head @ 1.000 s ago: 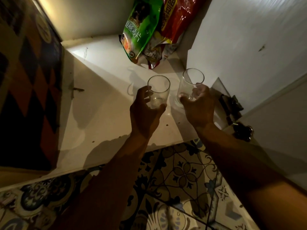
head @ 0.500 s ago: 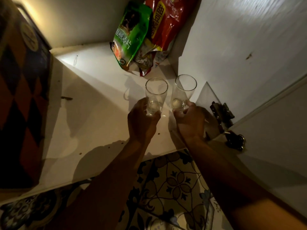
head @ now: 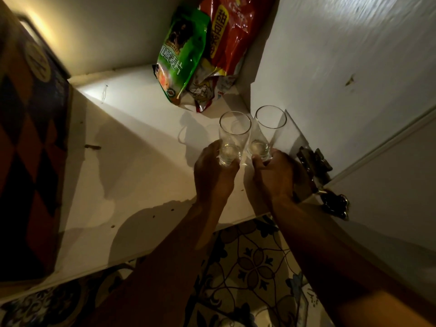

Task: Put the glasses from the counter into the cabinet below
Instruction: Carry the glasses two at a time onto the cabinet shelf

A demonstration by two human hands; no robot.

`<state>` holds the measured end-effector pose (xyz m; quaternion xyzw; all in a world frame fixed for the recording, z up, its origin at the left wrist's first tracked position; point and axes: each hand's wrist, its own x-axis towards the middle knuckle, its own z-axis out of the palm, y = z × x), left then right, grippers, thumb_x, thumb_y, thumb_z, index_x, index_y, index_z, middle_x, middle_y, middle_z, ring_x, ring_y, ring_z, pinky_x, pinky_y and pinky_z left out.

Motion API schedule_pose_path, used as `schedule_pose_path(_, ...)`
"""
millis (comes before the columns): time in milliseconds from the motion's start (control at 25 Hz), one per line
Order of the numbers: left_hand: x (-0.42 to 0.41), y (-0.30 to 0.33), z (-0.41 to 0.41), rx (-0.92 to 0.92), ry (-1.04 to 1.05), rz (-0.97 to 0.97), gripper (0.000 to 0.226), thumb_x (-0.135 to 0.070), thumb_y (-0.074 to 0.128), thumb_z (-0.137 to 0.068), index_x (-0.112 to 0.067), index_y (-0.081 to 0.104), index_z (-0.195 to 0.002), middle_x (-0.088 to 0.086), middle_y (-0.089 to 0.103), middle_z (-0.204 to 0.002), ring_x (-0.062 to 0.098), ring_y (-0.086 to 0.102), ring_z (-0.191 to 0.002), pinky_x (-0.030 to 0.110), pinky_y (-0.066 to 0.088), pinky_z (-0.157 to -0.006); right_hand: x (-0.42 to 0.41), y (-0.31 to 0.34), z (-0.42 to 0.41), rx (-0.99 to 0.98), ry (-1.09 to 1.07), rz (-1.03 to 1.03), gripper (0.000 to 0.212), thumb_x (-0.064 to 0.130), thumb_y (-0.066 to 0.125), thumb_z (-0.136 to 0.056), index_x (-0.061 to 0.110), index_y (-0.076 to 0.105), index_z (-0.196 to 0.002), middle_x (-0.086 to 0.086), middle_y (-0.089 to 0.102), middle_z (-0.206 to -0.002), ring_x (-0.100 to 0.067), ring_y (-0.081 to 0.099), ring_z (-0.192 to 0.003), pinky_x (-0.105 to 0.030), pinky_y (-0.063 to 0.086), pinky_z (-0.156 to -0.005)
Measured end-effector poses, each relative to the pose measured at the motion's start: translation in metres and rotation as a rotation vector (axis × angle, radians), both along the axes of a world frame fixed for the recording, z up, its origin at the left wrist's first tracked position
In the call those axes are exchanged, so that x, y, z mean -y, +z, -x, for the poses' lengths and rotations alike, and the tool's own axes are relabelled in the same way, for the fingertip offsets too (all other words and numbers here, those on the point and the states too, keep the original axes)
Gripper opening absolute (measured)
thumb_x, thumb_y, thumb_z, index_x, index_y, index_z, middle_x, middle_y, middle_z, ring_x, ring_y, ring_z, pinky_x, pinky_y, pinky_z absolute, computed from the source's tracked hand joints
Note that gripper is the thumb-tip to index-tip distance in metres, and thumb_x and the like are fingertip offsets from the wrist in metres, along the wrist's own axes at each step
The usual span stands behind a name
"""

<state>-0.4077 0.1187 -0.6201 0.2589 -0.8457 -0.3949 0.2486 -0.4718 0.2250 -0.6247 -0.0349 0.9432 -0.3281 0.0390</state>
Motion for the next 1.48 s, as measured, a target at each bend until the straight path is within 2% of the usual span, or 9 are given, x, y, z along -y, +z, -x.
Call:
schedule_pose_path(280, -0.006, -0.006, 0.009, 0.006, -0.036, 0.036, 0.048, -0.024, 0.081, -0.082, -0.009, 0.064, -0.124, 0.008, 0.070, -0.115, 0.023, 0.068, -0.105, 0.040, 0.057, -0.088, -0.002, 0.004, -0.003, 0.034, -0.001, 0.076, 0.051, 0.043, 0.053, -0.100, 0.005, 0.051, -0.134, -0.017, 0.061, -0.125, -0.029, 0.058, -0.121, -0.044, 0.047, -0.105)
schedule_pose_path(600, -0.008, -0.002, 0.009, 0.083, -0.032, -0.067, 0.054, -0.023, 0.079, -0.083, -0.012, 0.059, -0.132, 0.007, 0.064, -0.126, 0.021, 0.062, -0.114, 0.031, 0.054, -0.092, 0.000, 0.004, -0.003, 0.130, -0.128, 0.095, 0.048, 0.048, 0.058, -0.095, 0.006, 0.060, -0.118, -0.014, 0.066, -0.111, -0.028, 0.064, -0.108, -0.045, 0.052, -0.096)
schedule_pose_path(760, -0.010, -0.001, 0.000, 0.117, 0.006, -0.142, 0.067, -0.021, 0.079, -0.083, -0.009, 0.050, -0.143, 0.009, 0.058, -0.135, 0.025, 0.060, -0.121, 0.040, 0.056, -0.096, -0.006, 0.010, -0.012, 0.161, -0.128, 0.154, 0.036, 0.032, 0.059, -0.095, 0.004, 0.059, -0.118, -0.009, 0.064, -0.103, -0.028, 0.064, -0.098, -0.033, 0.046, -0.079)
schedule_pose_path(920, -0.009, 0.004, -0.028, 0.154, -0.007, -0.108, 0.053, -0.025, 0.066, -0.093, -0.013, 0.051, -0.143, 0.006, 0.057, -0.140, 0.024, 0.059, -0.124, 0.042, 0.053, -0.101, -0.001, 0.019, -0.039, 0.093, -0.104, 0.130, 0.042, 0.028, 0.061, -0.095, 0.006, 0.053, -0.130, -0.003, 0.062, -0.098, -0.010, 0.059, -0.083, -0.016, 0.039, -0.065)
schedule_pose_path(960, -0.008, 0.005, -0.039, 0.154, -0.010, -0.094, 0.047, -0.024, 0.062, -0.096, -0.014, 0.052, -0.141, 0.006, 0.057, -0.140, 0.023, 0.058, -0.125, 0.042, 0.050, -0.103, 0.002, 0.020, -0.048, 0.074, -0.111, 0.150, 0.049, 0.031, 0.061, -0.093, 0.007, 0.051, -0.135, -0.005, 0.065, -0.106, -0.010, 0.061, -0.088, -0.016, 0.045, -0.069)
schedule_pose_path(1040, -0.004, 0.004, -0.063, 0.139, 0.005, -0.104, 0.040, -0.025, 0.059, -0.097, -0.018, 0.057, -0.137, 0.003, 0.058, -0.138, 0.020, 0.056, -0.127, 0.041, 0.047, -0.108, 0.005, 0.021, -0.065, 0.051, -0.121, 0.180, 0.061, 0.038, 0.055, -0.086, 0.010, 0.048, -0.140, -0.010, 0.064, -0.119, -0.019, 0.065, -0.102, -0.032, 0.058, -0.084)
schedule_pose_path(1120, 0.000, 0.003, -0.085, 0.131, 0.035, -0.151, 0.038, -0.027, 0.060, -0.096, -0.023, 0.059, -0.134, -0.001, 0.058, -0.138, 0.017, 0.055, -0.129, 0.037, 0.044, -0.111, 0.004, 0.024, -0.082, 0.050, -0.085, 0.158, 0.061, 0.036, 0.057, -0.083, 0.009, 0.051, -0.138, -0.013, 0.059, -0.126, -0.024, 0.062, -0.111, -0.041, 0.057, -0.092)
schedule_pose_path(1320, 0.012, 0.017, -0.144, 0.180, 0.021, -0.115, 0.043, -0.038, 0.056, -0.096, -0.025, 0.055, -0.137, -0.002, 0.056, -0.135, 0.011, 0.055, -0.120, 0.028, 0.047, -0.100, 0.003, 0.032, -0.142, -0.034, 0.294, -0.056, 0.050, 0.027, 0.060, -0.093, 0.005, 0.052, -0.137, -0.015, 0.049, -0.137, -0.030, 0.049, -0.126, -0.039, 0.042, -0.108)
schedule_pose_path(1480, 0.027, 0.044, -0.181, 0.346, 0.005, 0.006, 0.053, -0.044, 0.052, -0.097, -0.017, 0.052, -0.142, 0.007, 0.057, -0.136, 0.023, 0.056, -0.123, 0.034, 0.046, -0.103, 0.001, 0.048, -0.173, -0.011, 0.479, -0.153, 0.063, 0.044, 0.046, -0.092, 0.001, 0.051, -0.137, -0.022, 0.050, -0.139, -0.040, 0.052, -0.125, -0.049, 0.047, -0.104)
